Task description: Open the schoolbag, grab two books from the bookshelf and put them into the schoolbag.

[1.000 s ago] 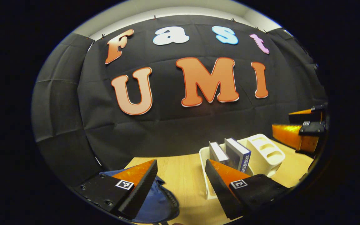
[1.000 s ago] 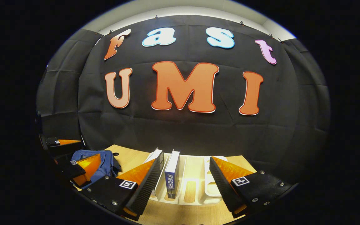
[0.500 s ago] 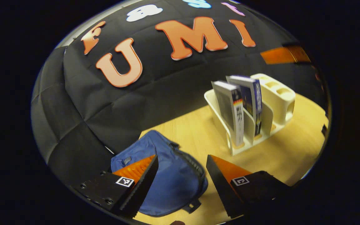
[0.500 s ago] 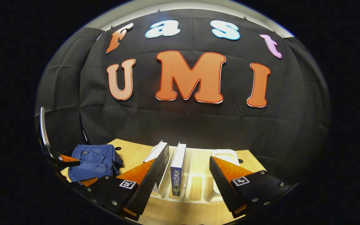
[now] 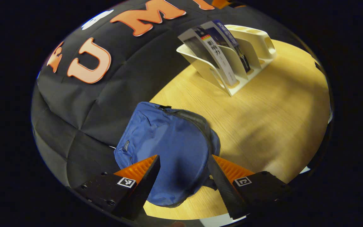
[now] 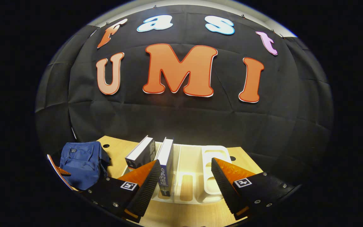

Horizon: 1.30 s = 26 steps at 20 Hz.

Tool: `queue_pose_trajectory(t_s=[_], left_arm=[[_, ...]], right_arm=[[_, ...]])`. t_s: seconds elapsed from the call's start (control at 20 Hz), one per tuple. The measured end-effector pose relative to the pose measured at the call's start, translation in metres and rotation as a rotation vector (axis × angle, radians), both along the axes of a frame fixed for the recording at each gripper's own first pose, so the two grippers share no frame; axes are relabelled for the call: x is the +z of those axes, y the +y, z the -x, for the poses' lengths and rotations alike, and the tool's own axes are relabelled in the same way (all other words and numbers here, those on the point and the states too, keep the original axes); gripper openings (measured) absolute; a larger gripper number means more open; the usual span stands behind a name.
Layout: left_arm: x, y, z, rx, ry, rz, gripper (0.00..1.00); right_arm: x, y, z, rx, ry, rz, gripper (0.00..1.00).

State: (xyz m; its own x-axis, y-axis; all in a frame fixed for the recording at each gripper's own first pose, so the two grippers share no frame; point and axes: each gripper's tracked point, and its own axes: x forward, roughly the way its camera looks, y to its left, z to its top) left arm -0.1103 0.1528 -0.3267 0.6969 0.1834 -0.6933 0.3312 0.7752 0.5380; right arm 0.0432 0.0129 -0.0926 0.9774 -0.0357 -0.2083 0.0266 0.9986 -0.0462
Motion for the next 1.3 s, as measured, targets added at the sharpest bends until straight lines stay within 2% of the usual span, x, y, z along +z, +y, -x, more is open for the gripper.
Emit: queue_pose_trajectory(t_s=[0.15,0.45,0.6,0.7,0.75,0.8,0.85,0.9,1.0,1.1,1.3], left_arm=[[-0.013,0.011,0.005,0.005,0.054,-0.053,0.98],[-0.027,0.02,0.005,0.041,0.109,-0.097,0.96],[-0.026,0.023,-0.001,0.048,0.116,-0.104,0.89],[-0.024,0.025,-0.001,0.055,0.121,-0.094,0.57],[-0.022,0.025,-0.003,0.057,0.12,-0.088,0.52],[-0.019,0.026,-0.004,0.065,0.119,-0.085,0.38],[-0.016,0.025,-0.006,0.078,0.12,-0.07,0.3],[-0.012,0.027,-0.006,0.095,0.122,-0.053,0.18],[-0.006,0.029,-0.011,0.109,0.131,-0.024,0.09],[0.002,0.03,-0.015,0.118,0.139,0.02,0.06],[0.025,0.037,-0.024,0.127,0.166,0.133,0.05]], right_arm=[[-0.001,-0.005,-0.001,-0.015,0.006,0.001,0.95],[0.003,-0.006,-0.001,-0.022,-0.004,0.005,0.95],[0.005,-0.007,-0.001,-0.03,-0.007,0.005,0.95],[0.007,-0.008,-0.001,-0.034,-0.011,0.004,0.95],[0.007,-0.009,0.001,-0.036,-0.015,0.006,0.95],[0.008,-0.01,0.002,-0.036,-0.017,0.008,0.95],[0.008,-0.01,0.002,-0.034,-0.017,0.01,0.95],[0.009,-0.009,0.003,-0.029,-0.018,0.01,0.95],[0.013,-0.003,0.003,-0.012,-0.017,0.005,0.95],[0.015,0.012,0.001,0.036,-0.003,-0.011,0.95],[0.029,0.05,-0.01,0.151,0.023,-0.009,0.95]])
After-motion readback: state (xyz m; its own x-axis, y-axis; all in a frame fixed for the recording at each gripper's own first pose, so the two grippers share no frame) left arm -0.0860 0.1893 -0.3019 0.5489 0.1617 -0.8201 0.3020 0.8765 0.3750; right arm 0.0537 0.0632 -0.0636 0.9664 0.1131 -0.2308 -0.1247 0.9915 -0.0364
